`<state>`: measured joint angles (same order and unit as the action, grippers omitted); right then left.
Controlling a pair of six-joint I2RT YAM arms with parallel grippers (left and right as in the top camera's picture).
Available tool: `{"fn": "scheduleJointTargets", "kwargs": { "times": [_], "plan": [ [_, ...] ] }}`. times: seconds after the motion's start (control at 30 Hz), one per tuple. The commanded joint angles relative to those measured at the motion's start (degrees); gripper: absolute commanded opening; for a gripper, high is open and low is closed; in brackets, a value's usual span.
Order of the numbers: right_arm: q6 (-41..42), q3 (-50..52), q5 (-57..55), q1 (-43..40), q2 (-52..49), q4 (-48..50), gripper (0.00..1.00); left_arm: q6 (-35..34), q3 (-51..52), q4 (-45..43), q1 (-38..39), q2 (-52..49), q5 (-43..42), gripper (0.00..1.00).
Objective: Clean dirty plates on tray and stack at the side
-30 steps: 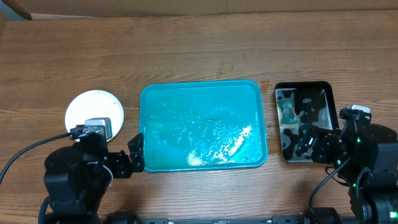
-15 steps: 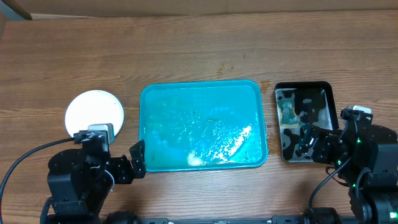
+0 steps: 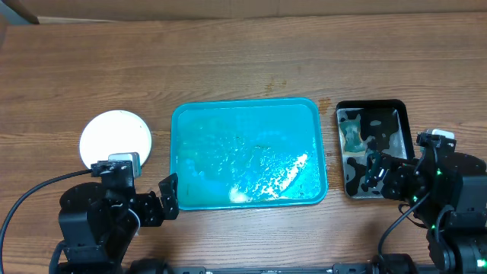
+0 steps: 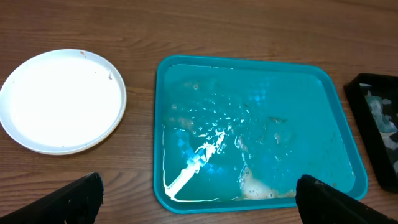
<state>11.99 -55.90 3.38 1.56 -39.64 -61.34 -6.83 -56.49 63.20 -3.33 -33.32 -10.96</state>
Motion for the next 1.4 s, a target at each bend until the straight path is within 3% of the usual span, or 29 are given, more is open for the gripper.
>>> {"fn": "scheduleJointTargets", "kwargs": {
  "times": [0.0, 0.27, 0.43, 0.87, 1.2, 1.3, 1.37],
  "plan": [
    [0.0, 0.35, -0.74, -0.09, 1.36, 0.04, 1.0, 1.51, 0.52, 0.04, 0.37, 0.33, -0.48, 1.0],
    [-0.02, 0.44, -2.08, -0.09, 9.2, -1.79, 1.0, 1.53, 0.52, 0.04, 0.37, 0.33, -0.48, 1.0],
    [-0.02, 3.65, -2.23, -0.07, 16.68, 2.95, 1.0, 1.53, 0.52, 0.04, 0.37, 0.33, -0.48, 1.0],
    [0.04, 33.24, 3.23, 0.09, 39.65, 35.3, 1.0, 1.51, 0.52, 0.04, 0.37, 0.33, -0.48, 1.0],
    [0.02, 51.34, 3.56, 0.66, 39.47, 65.29, 1.0, 1.53, 0.52, 0.04, 0.37, 0.33, -0.48, 1.0],
    [0.02, 55.67, 3.52, 0.68, 39.47, 70.29, 1.0, 1.53, 0.52, 0.04, 0.37, 0.33, -0.48, 1.0],
    [-0.02, 55.47, 3.08, 0.66, 39.47, 67.63, 1.0, 1.53, 0.52, 0.04, 0.37, 0.33, -0.48, 1.0]
  ]
}}
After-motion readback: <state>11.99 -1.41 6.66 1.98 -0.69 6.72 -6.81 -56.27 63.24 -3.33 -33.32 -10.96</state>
